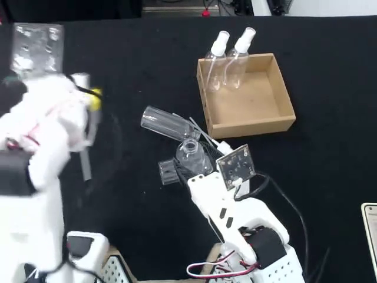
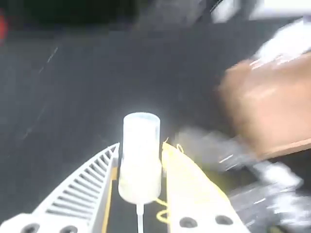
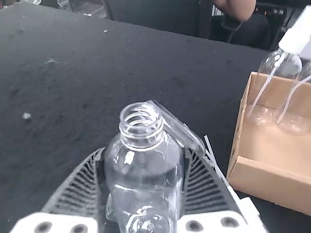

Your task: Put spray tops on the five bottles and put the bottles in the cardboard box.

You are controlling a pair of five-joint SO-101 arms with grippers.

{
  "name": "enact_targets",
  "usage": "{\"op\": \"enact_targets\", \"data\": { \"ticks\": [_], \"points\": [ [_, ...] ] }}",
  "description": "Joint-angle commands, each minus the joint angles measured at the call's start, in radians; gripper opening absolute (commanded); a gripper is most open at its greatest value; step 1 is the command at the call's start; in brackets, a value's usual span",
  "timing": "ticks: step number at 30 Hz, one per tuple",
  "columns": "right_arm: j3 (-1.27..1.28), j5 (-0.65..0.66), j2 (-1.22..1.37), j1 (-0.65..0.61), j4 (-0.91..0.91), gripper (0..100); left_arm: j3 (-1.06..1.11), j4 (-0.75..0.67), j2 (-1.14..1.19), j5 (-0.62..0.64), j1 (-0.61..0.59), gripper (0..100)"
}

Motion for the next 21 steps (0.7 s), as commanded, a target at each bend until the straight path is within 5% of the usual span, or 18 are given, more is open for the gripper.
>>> {"op": "enact_targets", "data": {
  "ticks": [1, 10, 21],
  "points": [
    [-0.025, -0.017, -0.104, -0.003, -0.034, 1.2, -0.045, -0.114, -0.028, 0.086, 0.206, 3],
    [-0.015, -0.017, -0.122, -0.005, -0.038, 1.5, -0.042, -0.385, 0.003, 0.149, 0.483, 3],
    [-0.015, -0.017, -0.122, -0.005, -0.038, 1.5, 0.208, -0.695, -0.002, 0.150, 0.530, 3]
  ]
}}
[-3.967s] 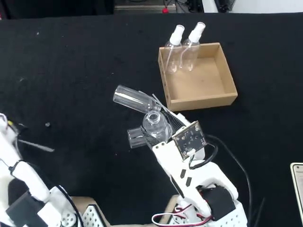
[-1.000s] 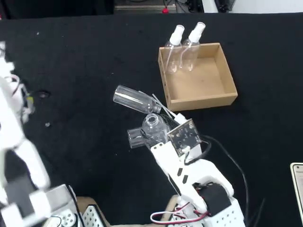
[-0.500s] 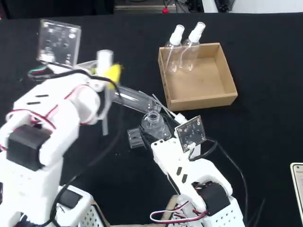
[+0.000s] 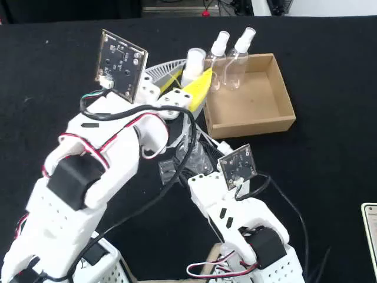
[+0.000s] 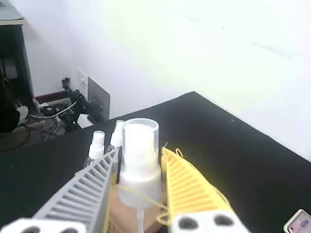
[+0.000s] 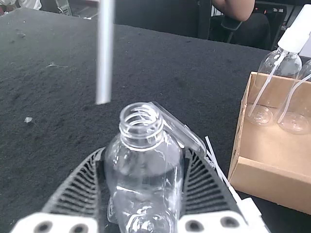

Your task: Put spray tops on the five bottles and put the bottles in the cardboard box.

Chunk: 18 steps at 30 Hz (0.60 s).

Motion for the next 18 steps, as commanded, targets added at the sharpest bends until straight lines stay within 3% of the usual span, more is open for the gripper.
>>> {"op": "enact_targets", "data": {
  "ticks": [1, 18],
  "points": [
    [-0.015, -0.006, -0.122, -0.005, -0.034, 1.5, 0.053, -0.114, -0.012, 0.012, 0.012, 3],
    [-0.018, -0.006, -0.122, -0.005, -0.034, 1.5, 0.220, -0.152, -0.015, 0.012, 0.013, 3]
  ]
}}
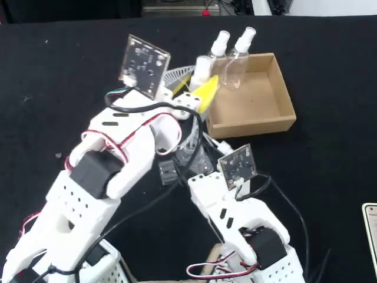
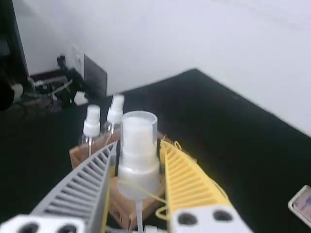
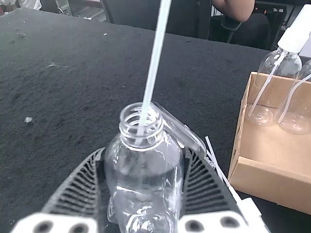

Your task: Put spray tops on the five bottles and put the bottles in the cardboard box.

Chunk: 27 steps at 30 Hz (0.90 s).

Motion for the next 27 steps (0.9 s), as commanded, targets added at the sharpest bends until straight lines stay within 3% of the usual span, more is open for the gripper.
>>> {"op": "enact_targets", "data": {
  "ticks": [1, 7, 13, 23, 27],
  "points": [
    [-0.018, -0.006, -0.122, -0.005, -0.034, 1.5, 0.044, -0.025, -0.015, 0.012, 0.008, 3],
    [-0.018, -0.006, -0.122, -0.005, -0.034, 1.5, 0.101, -0.021, -0.026, 0.012, 0.010, 3],
    [-0.018, -0.006, -0.122, -0.003, -0.034, 1.5, 0.145, 0.071, -0.167, 0.014, 0.041, 3],
    [-0.019, -0.006, -0.122, -0.003, -0.035, 1.5, 0.340, 0.064, -0.287, 0.014, 0.041, 3],
    [-0.019, -0.006, -0.122, -0.003, -0.035, 1.5, 0.340, 0.064, -0.293, 0.051, 0.039, 11]
  ]
}}
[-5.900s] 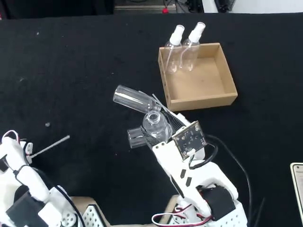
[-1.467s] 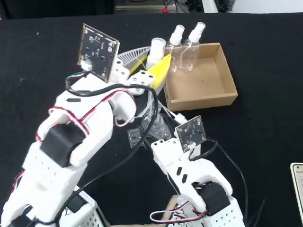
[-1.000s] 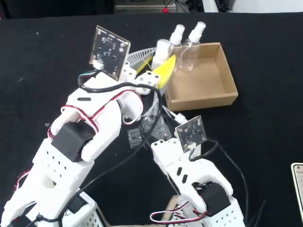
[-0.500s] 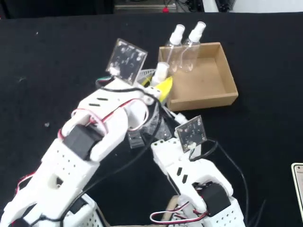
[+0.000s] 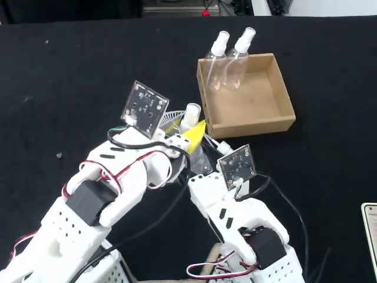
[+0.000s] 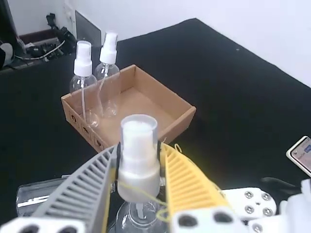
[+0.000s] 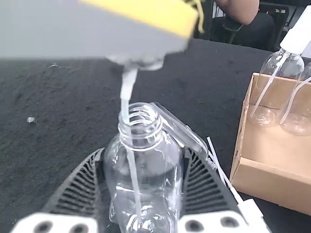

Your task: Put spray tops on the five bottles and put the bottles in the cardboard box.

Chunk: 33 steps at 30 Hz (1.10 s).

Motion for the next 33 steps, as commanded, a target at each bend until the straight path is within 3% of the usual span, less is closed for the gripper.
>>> {"op": "enact_targets", "data": {
  "ticks": [1, 5, 10, 19, 26, 33],
  "points": [
    [-0.019, -0.006, -0.122, 0.000, -0.035, 1.5, -0.005, 0.002, -0.026, 0.086, -0.001, 14],
    [-0.019, -0.006, -0.122, 0.000, -0.034, 1.5, -0.005, 0.006, -0.031, 0.212, -0.002, 23],
    [-0.018, -0.006, -0.122, 0.000, -0.034, 1.5, -0.007, 0.012, -0.037, 0.207, -0.013, 23],
    [-0.016, -0.006, -0.122, 0.000, -0.034, 1.5, 0.005, 0.012, -0.026, 0.207, -0.145, 23],
    [-0.015, -0.006, -0.122, 0.000, -0.034, 1.5, 0.068, 0.014, -0.037, 0.206, -0.156, 23],
    [-0.013, -0.006, -0.122, 0.000, -0.034, 1.5, -0.048, 0.152, -0.081, 0.152, -0.157, 23]
  ]
}}
